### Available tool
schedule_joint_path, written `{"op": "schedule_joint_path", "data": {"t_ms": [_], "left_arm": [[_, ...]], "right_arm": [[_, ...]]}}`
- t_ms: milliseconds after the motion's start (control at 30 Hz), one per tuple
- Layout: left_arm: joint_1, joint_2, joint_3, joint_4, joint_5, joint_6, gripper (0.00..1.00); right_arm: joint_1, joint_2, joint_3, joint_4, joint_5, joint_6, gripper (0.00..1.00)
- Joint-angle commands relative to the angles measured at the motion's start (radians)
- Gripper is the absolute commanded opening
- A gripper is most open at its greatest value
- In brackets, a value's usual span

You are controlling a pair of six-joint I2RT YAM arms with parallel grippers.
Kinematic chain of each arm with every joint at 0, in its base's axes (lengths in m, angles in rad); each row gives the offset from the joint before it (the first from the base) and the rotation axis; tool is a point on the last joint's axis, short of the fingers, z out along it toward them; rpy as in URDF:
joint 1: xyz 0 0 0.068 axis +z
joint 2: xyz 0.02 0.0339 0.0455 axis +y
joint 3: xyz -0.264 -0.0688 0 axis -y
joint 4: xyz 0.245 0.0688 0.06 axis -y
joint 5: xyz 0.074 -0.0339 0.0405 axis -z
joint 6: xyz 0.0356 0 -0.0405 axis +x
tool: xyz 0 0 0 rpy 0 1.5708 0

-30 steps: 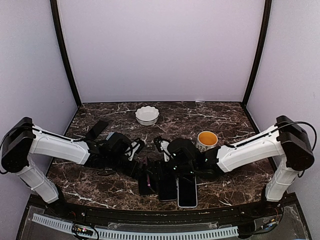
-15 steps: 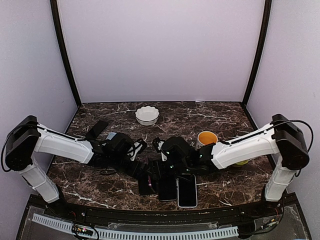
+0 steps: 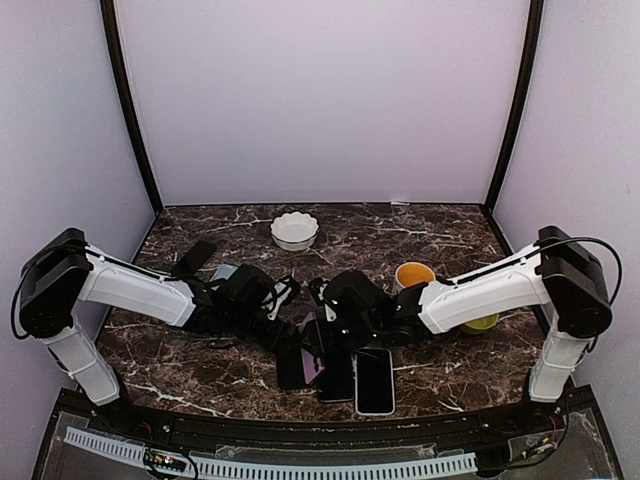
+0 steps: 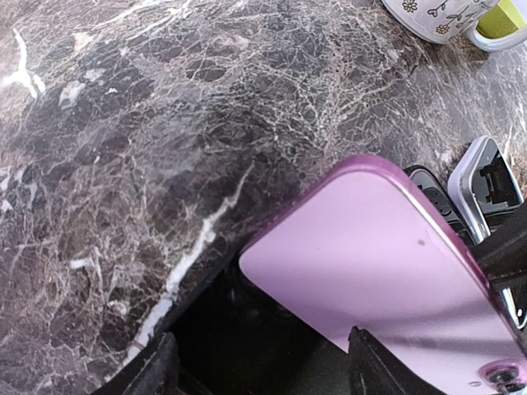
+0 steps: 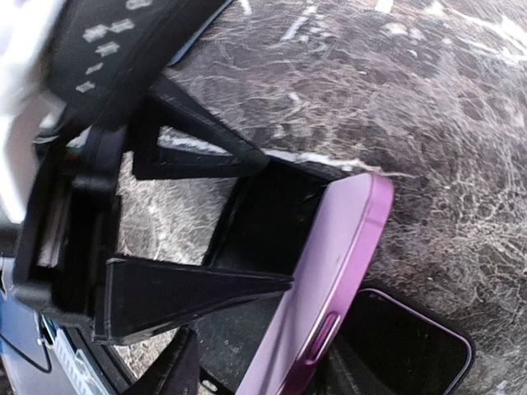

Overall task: Put the phone into the phone case
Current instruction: Pick up the phone case from the center of the board.

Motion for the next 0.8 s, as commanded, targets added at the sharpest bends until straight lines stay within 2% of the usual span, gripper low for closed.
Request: {"op": "schedule_joint_path", "data": {"t_ms": [0,267,400,533,767], "left_arm": [[-0.006,0.013,0.009,-0.008,-0.032,-0.005,0.68],[-0.007,0.020,0.005,-0.003,-0.035,-0.004,0.61],[-0.006,-0.012,0.002,-0.019,-0.041,0.006,0.60],[-0.005,-0.090,0.007,-0.071,-0.061,0.032,0.61],[-0.004,-0.245,-0.005,-0.210,-0.125,0.008,0.72]], "right_arm": [[-0.022,0.032,0.036,0.030,-0.041,0.009,0.43],[-0.042,0.055,0.035,0.056,-0.072,0.024,0.21],[-0.044,0.049,0.051,0.033,-0.070,0.016,0.02],[-0.043,0.030,0.076,-0.007,-0.067,-0.003,0.00],[-0.043,-0.044,0.098,-0.049,-0.029,-0.040,0.00]]}}
